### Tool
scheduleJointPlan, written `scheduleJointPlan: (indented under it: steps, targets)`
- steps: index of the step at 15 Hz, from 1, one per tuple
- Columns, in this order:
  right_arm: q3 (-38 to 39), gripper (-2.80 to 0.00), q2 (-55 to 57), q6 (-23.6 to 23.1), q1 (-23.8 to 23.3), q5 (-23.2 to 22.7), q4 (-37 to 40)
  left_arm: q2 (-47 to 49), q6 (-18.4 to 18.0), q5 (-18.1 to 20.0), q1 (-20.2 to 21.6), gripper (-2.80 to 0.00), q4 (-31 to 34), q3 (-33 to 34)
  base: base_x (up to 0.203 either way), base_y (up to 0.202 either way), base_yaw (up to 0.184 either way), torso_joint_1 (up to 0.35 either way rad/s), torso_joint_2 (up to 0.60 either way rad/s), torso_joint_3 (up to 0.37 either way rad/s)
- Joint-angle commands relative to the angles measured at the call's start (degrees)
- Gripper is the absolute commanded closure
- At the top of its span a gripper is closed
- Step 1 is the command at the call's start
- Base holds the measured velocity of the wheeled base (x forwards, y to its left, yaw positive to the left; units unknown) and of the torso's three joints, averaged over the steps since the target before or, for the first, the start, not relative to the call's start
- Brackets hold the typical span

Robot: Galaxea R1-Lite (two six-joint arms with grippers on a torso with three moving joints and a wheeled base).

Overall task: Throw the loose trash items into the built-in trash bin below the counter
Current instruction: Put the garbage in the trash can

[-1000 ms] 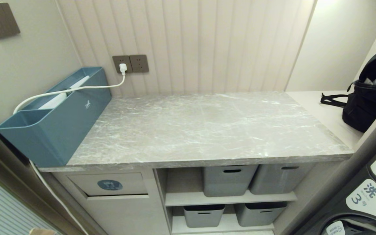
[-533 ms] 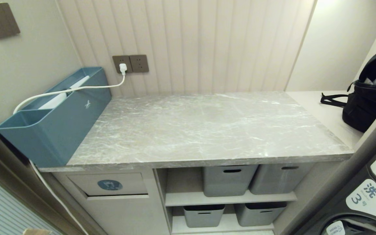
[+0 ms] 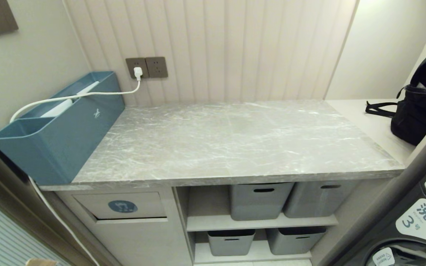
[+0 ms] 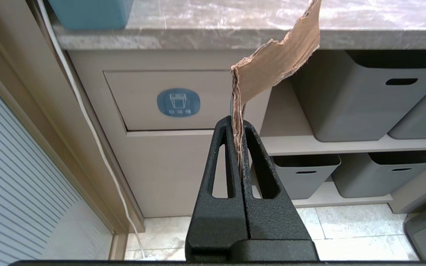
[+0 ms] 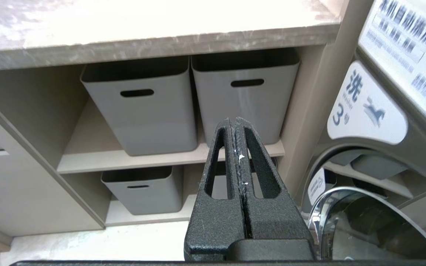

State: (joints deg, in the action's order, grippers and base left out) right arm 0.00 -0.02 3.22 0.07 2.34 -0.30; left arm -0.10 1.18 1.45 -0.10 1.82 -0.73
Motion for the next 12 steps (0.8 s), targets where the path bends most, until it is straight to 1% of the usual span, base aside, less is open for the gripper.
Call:
scheduleJointPlan:
  steps: [1, 6, 8, 10, 12]
  targets:
    - [0.00, 0.00, 0.02, 0.03, 0.01, 0.03, -0.05, 0.10, 0.05, -0.04, 0.01, 0.00, 0.03, 0.03, 0.000, 0.000, 0.000, -0.163, 0.37, 0.207]
    - [0.00, 0.00, 0.02, 0.03, 0.01, 0.03, -0.05, 0.10, 0.19, -0.13, 0.01, 0.00, -0.06, 0.03, 0.000, 0.000, 0.000, -0.241, 0.53, 0.282]
    - [0.00, 0.00, 0.11, 0.03, 0.01, 0.03, -0.05, 0.10, 1.37, -0.22, 0.01, 0.00, -0.06, 0.03, 0.000, 0.000, 0.000, -0.255, 0.54, 0.295]
    - [0.00, 0.00, 0.04, 0.03, 0.01, 0.03, -0.05, 0.10, 1.65, -1.38, 0.01, 0.00, -0.06, 0.03, 0.000, 0.000, 0.000, -0.241, 0.54, 0.291]
    - [0.00, 0.00, 0.11, 0.03, 0.01, 0.03, -0.05, 0.10, 1.72, -1.45, 0.01, 0.00, -0.06, 0.09, 0.000, 0.000, 0.000, -0.229, 0.51, 0.282]
